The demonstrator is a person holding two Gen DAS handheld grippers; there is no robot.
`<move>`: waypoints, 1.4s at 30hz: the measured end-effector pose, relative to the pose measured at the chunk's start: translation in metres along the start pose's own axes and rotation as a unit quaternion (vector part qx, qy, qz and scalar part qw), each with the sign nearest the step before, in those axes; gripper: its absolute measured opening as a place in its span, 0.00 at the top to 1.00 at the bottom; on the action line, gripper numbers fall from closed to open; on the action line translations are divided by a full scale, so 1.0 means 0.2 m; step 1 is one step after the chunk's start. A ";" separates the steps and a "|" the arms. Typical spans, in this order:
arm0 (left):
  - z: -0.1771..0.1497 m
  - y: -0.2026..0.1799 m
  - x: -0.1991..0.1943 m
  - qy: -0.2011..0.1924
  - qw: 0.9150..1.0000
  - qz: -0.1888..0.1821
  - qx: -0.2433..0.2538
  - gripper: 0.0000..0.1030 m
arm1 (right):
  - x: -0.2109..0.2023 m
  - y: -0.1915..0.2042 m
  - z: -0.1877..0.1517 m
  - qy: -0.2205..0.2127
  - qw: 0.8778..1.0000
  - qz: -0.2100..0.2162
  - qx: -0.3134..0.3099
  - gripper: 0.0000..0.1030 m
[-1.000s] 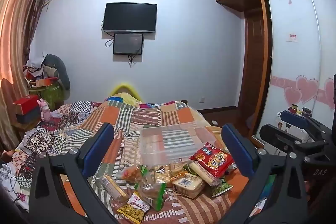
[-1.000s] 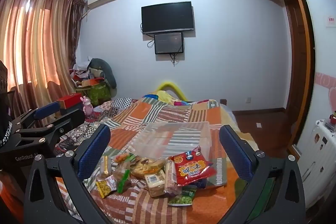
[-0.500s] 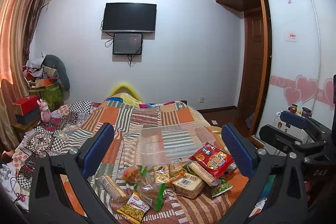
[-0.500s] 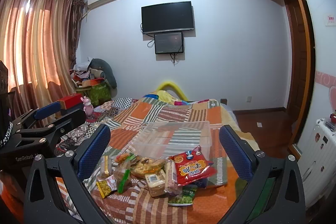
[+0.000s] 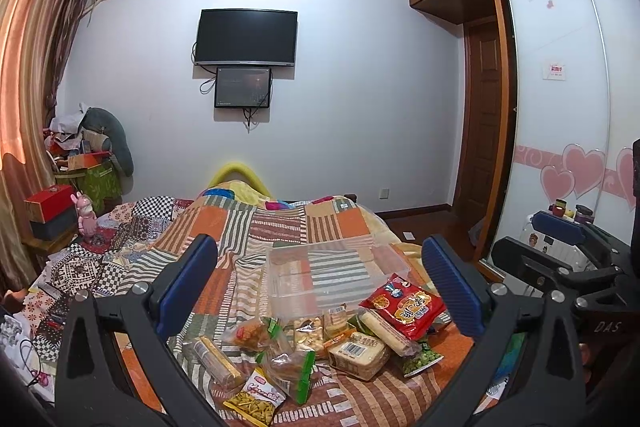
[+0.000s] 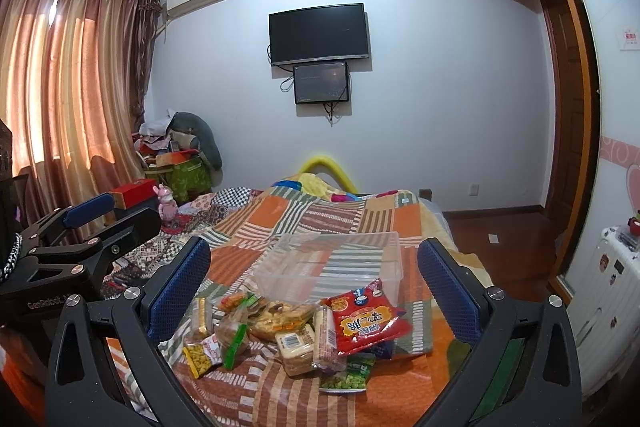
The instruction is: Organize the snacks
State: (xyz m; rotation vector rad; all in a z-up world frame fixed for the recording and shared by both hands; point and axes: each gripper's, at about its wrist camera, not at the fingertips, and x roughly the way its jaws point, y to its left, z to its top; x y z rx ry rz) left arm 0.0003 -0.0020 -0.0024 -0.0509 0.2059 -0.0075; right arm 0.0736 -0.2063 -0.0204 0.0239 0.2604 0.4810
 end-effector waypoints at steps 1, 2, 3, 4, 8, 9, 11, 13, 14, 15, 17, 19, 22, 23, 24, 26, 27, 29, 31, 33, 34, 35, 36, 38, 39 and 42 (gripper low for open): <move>0.00 0.00 0.00 0.000 1.000 0.000 0.000 0.00 | 0.00 0.00 0.00 0.000 1.000 0.000 0.000 0.00; 0.00 0.00 0.00 0.000 1.000 0.000 0.000 0.00 | 0.00 0.00 0.00 0.000 1.000 -0.001 0.001 0.00; 0.00 0.00 0.00 0.000 1.000 -0.001 0.000 0.00 | 0.00 0.00 0.00 0.000 1.000 -0.001 0.000 0.00; 0.00 0.00 0.00 0.000 1.000 -0.001 0.000 0.00 | 0.00 0.00 0.00 0.000 1.000 -0.001 0.000 0.00; 0.00 0.00 0.00 -0.001 1.000 0.000 -0.002 0.00 | 0.00 0.00 0.00 0.000 1.000 0.000 0.001 0.00; 0.00 0.00 0.00 -0.001 1.000 0.000 -0.002 0.00 | 0.00 0.00 0.01 0.000 1.000 0.000 0.000 0.00; -0.01 0.01 0.00 -0.002 1.000 0.000 -0.003 0.00 | 0.00 -0.01 0.01 0.000 1.000 0.000 0.000 0.00; 0.00 0.01 0.00 -0.002 1.000 -0.001 -0.004 0.00 | 0.00 -0.01 0.01 0.000 1.000 0.000 0.001 0.00; 0.00 0.01 0.00 -0.002 1.000 0.000 -0.003 0.00 | 0.00 -0.01 0.01 0.000 1.000 0.001 0.001 0.00; 0.00 0.01 0.00 -0.002 1.000 0.000 -0.003 0.00 | 0.00 -0.01 0.01 -0.001 1.000 0.001 0.001 0.00; 0.00 0.01 0.00 -0.002 1.000 0.000 -0.004 0.00 | 0.00 0.00 0.01 -0.001 1.000 0.002 0.001 0.00; 0.00 0.01 0.00 -0.002 1.000 -0.001 -0.005 0.00 | 0.00 0.00 0.01 -0.001 1.000 0.003 0.001 0.00; 0.00 0.01 0.00 -0.002 1.000 -0.001 -0.006 0.00 | 0.00 0.00 0.00 -0.003 1.000 0.004 0.001 0.00; 0.00 0.01 0.00 -0.002 1.000 -0.001 -0.005 0.00 | 0.00 0.00 0.00 -0.003 1.000 0.004 0.001 0.00; 0.00 0.01 0.00 -0.002 1.000 -0.001 -0.005 0.00 | 0.00 0.00 0.00 -0.004 1.000 0.004 0.002 0.00; 0.00 0.01 0.00 -0.002 1.000 -0.002 -0.006 0.00 | 0.00 0.00 0.00 -0.004 1.000 0.004 0.002 0.00; 0.00 0.01 0.00 -0.002 1.000 -0.002 -0.006 0.00 | 0.00 0.00 0.00 -0.004 1.000 0.004 0.001 0.00; 0.00 0.01 0.00 -0.002 1.000 -0.002 -0.006 0.00 | 0.00 0.00 0.00 -0.004 1.000 0.004 0.002 0.00; 0.00 0.01 0.00 -0.002 1.000 -0.001 -0.006 0.00 | 0.00 0.00 0.00 -0.004 1.000 0.003 0.001 0.00; 0.00 0.01 0.00 -0.002 1.000 -0.002 -0.006 0.00 | 0.00 0.00 0.00 -0.004 1.000 0.004 0.002 0.00; 0.00 0.01 0.00 -0.002 1.000 -0.001 -0.006 0.00 | 0.00 0.00 0.00 -0.004 1.000 0.004 0.002 0.00; 0.00 0.01 0.00 -0.002 1.000 -0.001 -0.006 0.00 | 0.00 0.00 0.00 -0.004 1.000 0.005 0.002 0.00; 0.00 0.01 0.00 -0.002 1.000 -0.002 -0.006 0.00 | 0.00 0.00 0.00 -0.005 1.000 0.005 0.003 0.00; 0.00 0.01 0.00 -0.002 1.000 -0.002 -0.006 0.00 | 0.00 0.00 0.00 -0.004 1.000 0.005 0.003 0.00; 0.00 0.01 0.00 -0.002 1.000 -0.002 -0.006 0.00 | 0.00 0.00 0.00 -0.004 1.000 0.005 0.002 0.00; -0.01 0.00 0.01 -0.001 1.000 -0.003 -0.006 0.00 | 0.00 0.00 0.00 -0.005 1.000 0.004 0.002 0.00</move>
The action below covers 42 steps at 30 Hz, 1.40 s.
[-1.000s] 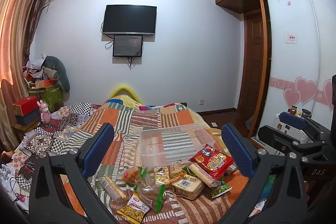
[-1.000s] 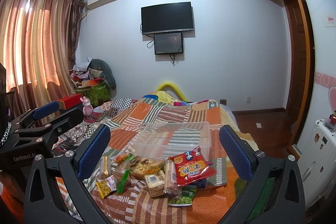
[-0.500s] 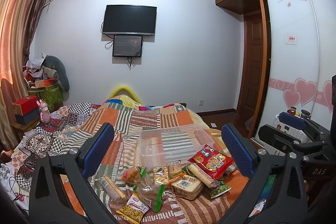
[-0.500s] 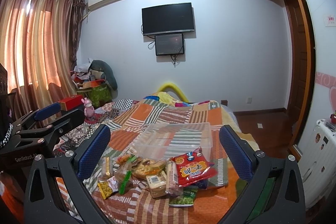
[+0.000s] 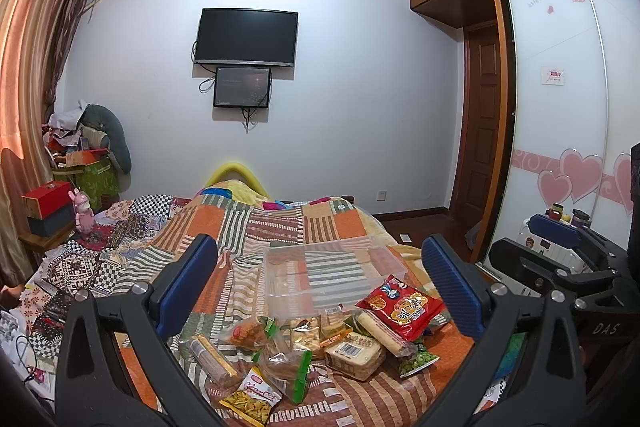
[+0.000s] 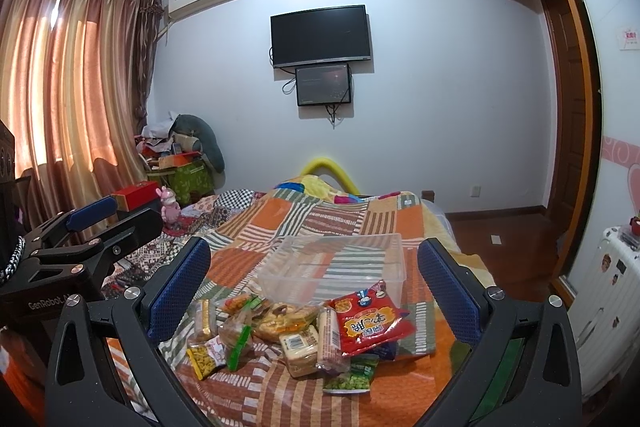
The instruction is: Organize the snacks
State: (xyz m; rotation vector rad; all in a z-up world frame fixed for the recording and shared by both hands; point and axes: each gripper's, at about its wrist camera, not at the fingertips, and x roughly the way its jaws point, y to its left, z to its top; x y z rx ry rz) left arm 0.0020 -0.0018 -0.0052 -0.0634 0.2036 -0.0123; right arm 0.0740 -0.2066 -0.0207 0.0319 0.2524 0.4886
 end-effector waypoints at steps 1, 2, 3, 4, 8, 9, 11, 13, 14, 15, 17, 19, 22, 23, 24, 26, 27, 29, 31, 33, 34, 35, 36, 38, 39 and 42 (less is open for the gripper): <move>0.00 0.00 0.00 0.001 1.000 0.000 0.001 0.00 | 0.00 0.00 0.00 0.001 1.000 -0.001 0.000 0.00; -0.01 0.00 0.00 0.001 1.000 0.000 0.001 0.00 | 0.00 0.00 0.00 0.001 1.000 -0.003 0.000 0.00; -0.01 -0.01 0.01 0.000 1.000 0.001 0.002 0.00 | 0.01 0.00 -0.01 0.002 1.000 -0.003 0.000 0.00; -0.02 -0.01 0.01 0.001 1.000 0.001 0.003 0.00 | 0.01 0.00 -0.01 0.004 1.000 -0.003 0.000 0.00; -0.03 0.00 0.02 0.006 1.000 -0.001 0.003 0.08 | 0.03 -0.01 -0.03 0.011 1.000 -0.003 0.004 0.00; -0.04 0.00 0.04 0.012 1.000 -0.002 0.002 0.14 | 0.04 -0.01 -0.03 0.014 1.000 -0.003 0.005 0.00; -0.05 0.02 0.07 0.025 1.000 -0.001 -0.001 0.18 | 0.06 -0.02 -0.04 0.019 1.000 -0.002 0.007 0.00; -0.07 0.04 0.11 0.039 0.999 0.002 -0.005 0.20 | 0.07 -0.03 -0.06 0.025 1.000 -0.004 0.008 0.02; -0.08 0.06 0.12 0.045 0.999 0.005 -0.007 0.22 | 0.08 -0.04 -0.07 0.029 1.000 -0.005 0.008 0.05; -0.10 0.08 0.14 0.054 0.998 0.008 -0.010 0.24 | 0.09 -0.04 -0.07 0.033 0.999 -0.007 0.008 0.07; -0.13 0.13 0.18 0.071 0.997 0.016 -0.014 0.27 | 0.12 -0.06 -0.10 0.049 0.999 -0.008 0.008 0.12; -0.17 0.19 0.24 0.093 0.995 0.028 -0.018 0.31 | 0.16 -0.09 -0.13 0.068 0.998 -0.010 0.011 0.15; -0.23 0.29 0.32 0.127 0.991 0.042 -0.021 0.39 | 0.23 -0.13 -0.18 0.093 0.995 -0.017 0.018 0.16; -0.26 0.32 0.34 0.139 0.989 0.047 -0.022 0.41 | 0.24 -0.15 -0.19 0.100 0.995 -0.020 0.020 0.16; -0.29 0.36 0.37 0.152 0.987 0.051 -0.023 0.42 | 0.26 -0.16 -0.20 0.107 0.994 -0.023 0.021 0.16; -0.35 0.42 0.42 0.172 0.983 0.059 -0.026 0.43 | 0.31 -0.19 -0.23 0.125 0.992 -0.027 0.024 0.16; -0.37 0.45 0.44 0.183 0.981 0.062 -0.029 0.43 | 0.33 -0.20 -0.25 0.134 0.990 -0.030 0.025 0.16; -0.43 0.52 0.49 0.207 0.975 0.070 -0.037 0.43 | 0.37 -0.22 -0.27 0.148 0.988 -0.035 0.025 0.16; -0.50 0.58 0.55 0.228 0.969 0.079 -0.046 0.43 | 0.40 -0.24 -0.30 0.162 0.986 -0.039 0.026 0.16; -0.55 0.62 0.59 0.246 0.964 0.086 -0.050 0.43 | 0.43 -0.26 -0.32 0.175 0.983 -0.042 0.026 0.15; -0.59 0.66 0.62 0.256 0.961 0.092 -0.053 0.43 | 0.45 -0.26 -0.33 0.181 0.982 -0.043 0.025 0.15; -0.61 0.68 0.65 0.262 0.959 0.095 -0.057 0.43 | 0.46 -0.27 -0.33 0.185 0.981 -0.044 0.024 0.15; -0.64 0.71 0.67 0.271 0.955 0.099 -0.062 0.43 | 0.48 -0.28 -0.34 0.190 0.981 -0.043 0.023 0.15; -0.70 0.76 0.73 0.286 0.950 0.104 -0.074 0.43 | 0.52 -0.29 -0.35 0.200 0.979 -0.042 0.024 0.15; -0.73 0.79 0.75 0.295 0.946 0.106 -0.082 0.43 | 0.54 -0.29 -0.36 0.206 0.977 -0.040 0.024 0.15; -0.80 0.84 0.83 0.314 0.939 0.104 -0.099 0.43 | 0.60 -0.30 -0.37 0.215 0.976 -0.035 0.022 0.14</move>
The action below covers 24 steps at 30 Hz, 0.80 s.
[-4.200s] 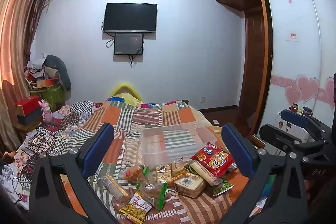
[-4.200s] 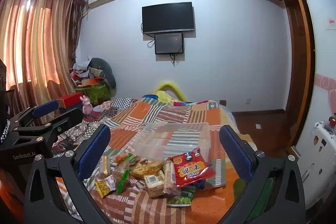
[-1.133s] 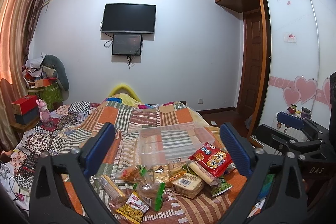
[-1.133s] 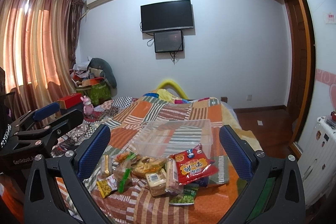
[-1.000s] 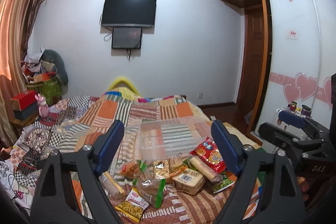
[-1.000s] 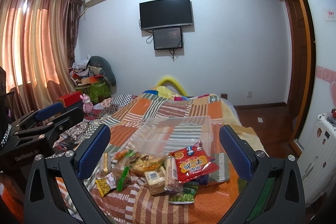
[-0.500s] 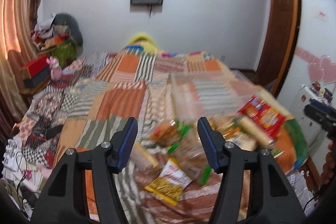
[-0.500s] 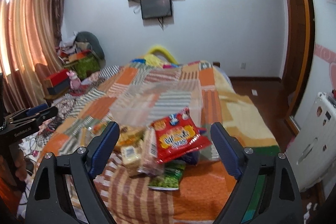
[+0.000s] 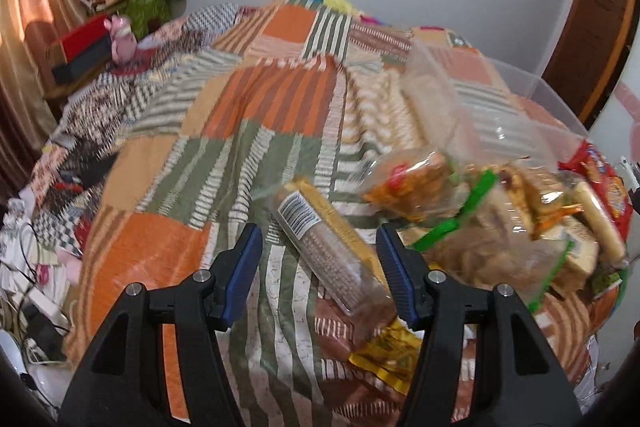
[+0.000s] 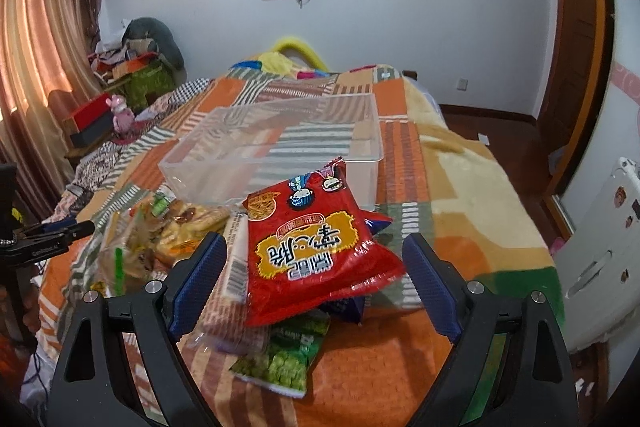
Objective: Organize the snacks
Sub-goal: 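Grasp the clear wafer roll with the left tool while the right tool grasps the red chip bag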
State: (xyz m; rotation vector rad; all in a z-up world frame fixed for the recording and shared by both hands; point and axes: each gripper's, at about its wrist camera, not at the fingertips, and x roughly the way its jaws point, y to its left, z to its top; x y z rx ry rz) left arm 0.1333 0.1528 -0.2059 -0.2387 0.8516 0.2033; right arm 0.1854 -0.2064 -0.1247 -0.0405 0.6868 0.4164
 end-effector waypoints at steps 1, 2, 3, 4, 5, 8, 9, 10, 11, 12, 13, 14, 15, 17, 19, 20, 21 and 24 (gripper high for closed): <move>0.00 0.00 0.03 0.006 1.000 0.000 -0.002 0.43 | 0.02 0.00 0.00 0.003 1.000 0.000 -0.002 0.14; 0.00 0.01 0.06 0.012 1.000 0.001 -0.003 0.43 | 0.03 0.00 0.01 0.006 1.000 0.000 -0.005 0.14; -0.01 0.01 0.10 0.020 1.000 0.001 -0.004 0.43 | 0.05 0.01 0.01 0.009 1.000 0.000 -0.006 0.14; -0.01 0.01 0.13 0.026 1.000 0.003 -0.005 0.43 | 0.07 0.01 0.02 0.013 1.000 0.000 -0.009 0.14; -0.01 0.01 0.15 0.027 1.000 -0.001 -0.008 0.42 | 0.09 0.01 0.02 0.015 1.000 0.002 -0.010 0.14; -0.01 0.01 0.17 0.031 0.999 -0.005 -0.011 0.42 | 0.14 0.01 0.03 0.028 0.999 0.001 -0.016 0.14; -0.01 0.00 0.18 0.032 0.999 -0.005 -0.010 0.42 | 0.16 0.01 0.04 0.032 0.999 0.001 -0.018 0.14; -0.01 -0.01 0.20 0.035 0.999 -0.007 -0.009 0.42 | 0.18 0.01 0.03 0.037 0.999 0.003 -0.019 0.13; -0.01 -0.01 0.22 0.039 0.999 -0.009 -0.008 0.42 | 0.18 0.01 0.03 0.040 0.999 0.004 -0.020 0.11; -0.01 -0.02 0.23 0.044 0.999 -0.009 -0.009 0.42 | 0.19 0.01 0.03 0.042 0.999 0.005 -0.022 0.11; -0.01 -0.02 0.25 0.048 0.999 -0.009 -0.009 0.42 | 0.19 0.02 0.02 0.044 0.999 0.005 -0.024 0.11; -0.02 -0.03 0.26 0.048 0.999 -0.005 -0.008 0.42 | 0.19 0.01 0.02 0.045 0.999 0.004 -0.024 0.11; -0.02 -0.03 0.28 0.048 0.999 -0.001 -0.007 0.42 | 0.20 0.01 0.02 0.046 0.999 0.004 -0.024 0.11; -0.02 -0.04 0.30 0.051 0.999 0.001 -0.006 0.42 | 0.20 -0.01 0.02 0.050 0.999 0.005 -0.018 0.11; -0.03 -0.04 0.32 0.053 0.999 0.001 -0.007 0.44 | 0.21 -0.03 0.02 0.052 0.999 0.008 -0.011 0.13; -0.03 -0.05 0.32 0.050 0.999 0.004 -0.007 0.48 | 0.20 -0.03 0.02 0.053 0.999 0.009 -0.008 0.17; -0.03 -0.05 0.31 0.049 0.999 0.008 -0.003 0.55 | 0.20 -0.04 0.02 0.053 0.999 0.010 -0.006 0.19; -0.04 -0.05 0.30 0.046 0.999 0.018 -0.001 0.64 | 0.18 -0.04 0.02 0.049 0.999 0.007 -0.005 0.28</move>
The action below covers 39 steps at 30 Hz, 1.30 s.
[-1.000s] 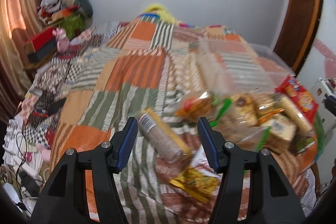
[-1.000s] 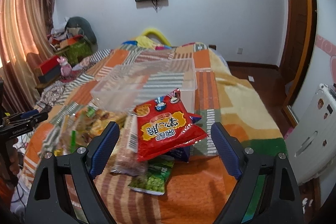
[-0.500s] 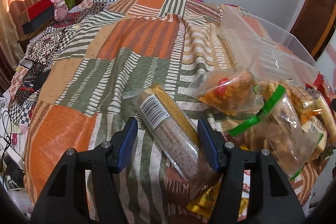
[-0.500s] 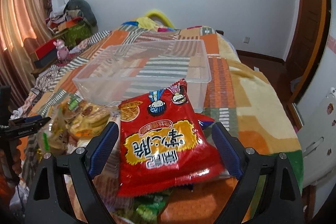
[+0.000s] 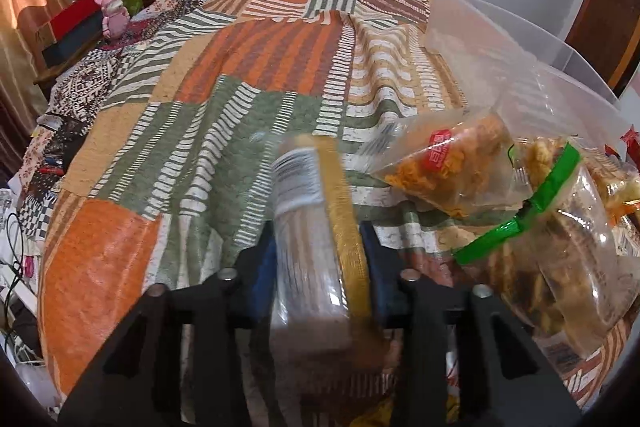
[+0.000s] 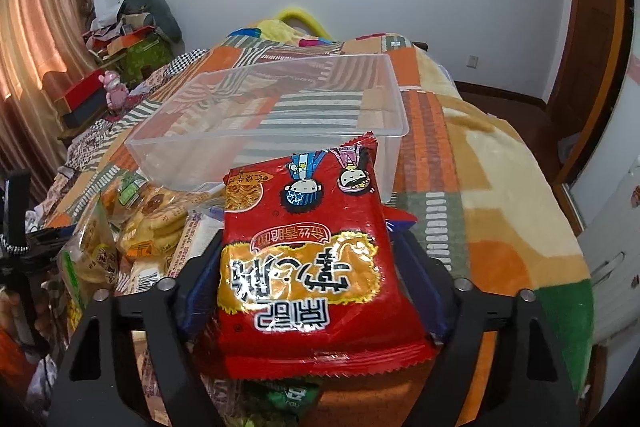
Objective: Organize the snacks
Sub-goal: 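Carry the wafer roll and red bag over the clear box and release both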
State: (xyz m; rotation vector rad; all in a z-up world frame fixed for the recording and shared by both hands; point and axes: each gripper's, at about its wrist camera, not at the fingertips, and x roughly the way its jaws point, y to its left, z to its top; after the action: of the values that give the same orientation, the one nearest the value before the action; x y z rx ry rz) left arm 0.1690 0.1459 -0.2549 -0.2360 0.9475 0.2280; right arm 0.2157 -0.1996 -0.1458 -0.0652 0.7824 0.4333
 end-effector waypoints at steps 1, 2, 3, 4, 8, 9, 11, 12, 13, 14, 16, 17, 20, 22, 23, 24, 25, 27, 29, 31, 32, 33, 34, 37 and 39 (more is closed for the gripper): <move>0.00 0.01 -0.01 0.001 1.000 -0.003 -0.003 0.64 | -0.01 0.00 0.00 -0.002 1.000 0.000 0.000 0.34; 0.00 0.02 -0.01 0.001 1.000 -0.005 -0.007 0.64 | -0.01 0.01 0.00 -0.003 1.000 -0.001 0.001 0.36; 0.00 0.03 -0.02 0.001 1.000 -0.007 -0.010 0.65 | -0.01 0.01 0.01 -0.004 1.000 -0.001 0.001 0.37; 0.00 0.03 -0.04 0.001 1.000 -0.004 -0.010 0.65 | -0.02 0.00 0.01 -0.005 1.000 0.002 0.002 0.41; 0.01 0.06 -0.12 -0.010 1.000 0.000 -0.014 0.65 | -0.05 0.01 0.02 -0.015 1.000 -0.001 0.004 0.41; 0.01 0.06 -0.14 -0.012 1.000 -0.002 -0.015 0.65 | -0.07 0.00 0.02 -0.022 1.000 0.000 0.005 0.41; 0.03 0.06 -0.19 -0.022 1.000 -0.004 -0.014 0.65 | -0.09 0.01 0.03 -0.029 1.000 0.001 0.006 0.41; 0.03 0.05 -0.22 -0.028 1.000 -0.004 -0.011 0.65 | -0.10 0.00 0.04 -0.033 0.999 0.002 0.007 0.41; 0.04 0.04 -0.25 -0.035 0.999 -0.004 -0.007 0.65 | -0.12 0.00 0.05 -0.039 0.999 0.003 0.007 0.41; 0.06 0.02 -0.28 -0.041 0.999 -0.006 -0.003 0.65 | -0.13 0.01 0.07 -0.044 0.999 0.003 0.007 0.41; 0.09 -0.01 -0.34 -0.055 0.998 -0.013 0.002 0.65 | -0.15 0.01 0.09 -0.053 0.999 0.004 0.006 0.41; 0.11 -0.03 -0.38 -0.063 0.998 -0.019 0.006 0.65 | -0.16 0.01 0.10 -0.057 0.998 0.005 0.006 0.41; 0.17 -0.10 -0.45 -0.086 0.996 -0.030 0.023 0.65 | -0.19 0.02 0.13 -0.072 0.997 0.007 0.006 0.41; 0.22 -0.15 -0.49 -0.095 0.994 -0.039 0.033 0.65 | -0.20 0.02 0.16 -0.082 0.997 0.008 0.004 0.41; 0.24 -0.17 -0.50 -0.099 0.993 -0.045 0.036 0.65 | -0.21 0.02 0.17 -0.086 0.996 0.008 0.003 0.41; 0.27 -0.19 -0.51 -0.103 0.993 -0.052 0.039 0.65 | -0.21 0.03 0.18 -0.090 0.996 0.008 0.002 0.41; 0.29 -0.22 -0.52 -0.107 0.992 -0.058 0.042 0.65 | -0.21 0.03 0.20 -0.095 0.995 0.007 0.000 0.41; 0.34 -0.27 -0.54 -0.114 0.990 -0.067 0.048 0.65 | -0.22 0.04 0.22 -0.102 0.995 0.006 -0.002 0.41; 0.39 -0.32 -0.55 -0.122 0.988 -0.077 0.052 0.65 | -0.21 0.04 0.25 -0.107 0.994 0.008 0.000 0.41; 0.43 -0.37 -0.54 -0.125 0.987 -0.081 0.055 0.65 | -0.19 0.03 0.28 -0.111 0.994 0.012 0.004 0.41; 0.45 -0.39 -0.54 -0.126 0.987 -0.084 0.057 0.65 | -0.18 0.03 0.29 -0.112 0.994 0.012 0.005 0.41; 0.47 -0.41 -0.53 -0.125 0.986 -0.088 0.059 0.65 | -0.17 0.03 0.30 -0.112 0.994 0.011 0.005 0.41; 0.49 -0.43 -0.52 -0.125 0.986 -0.092 0.061 0.65 | -0.15 0.03 0.32 -0.111 0.994 0.009 0.005 0.41; 0.55 -0.49 -0.48 -0.122 0.986 -0.096 0.066 0.65 | -0.10 0.03 0.34 -0.108 0.994 0.001 0.003 0.41; 0.59 -0.53 -0.44 -0.117 0.985 -0.102 0.069 0.65 | -0.06 0.02 0.36 -0.105 0.994 -0.001 0.004 0.41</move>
State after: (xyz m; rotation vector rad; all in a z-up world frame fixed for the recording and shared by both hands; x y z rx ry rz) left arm 0.2427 0.0723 -0.1054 -0.1717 0.6968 0.0003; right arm 0.2532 -0.1844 -0.0858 -0.0124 0.5776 0.4282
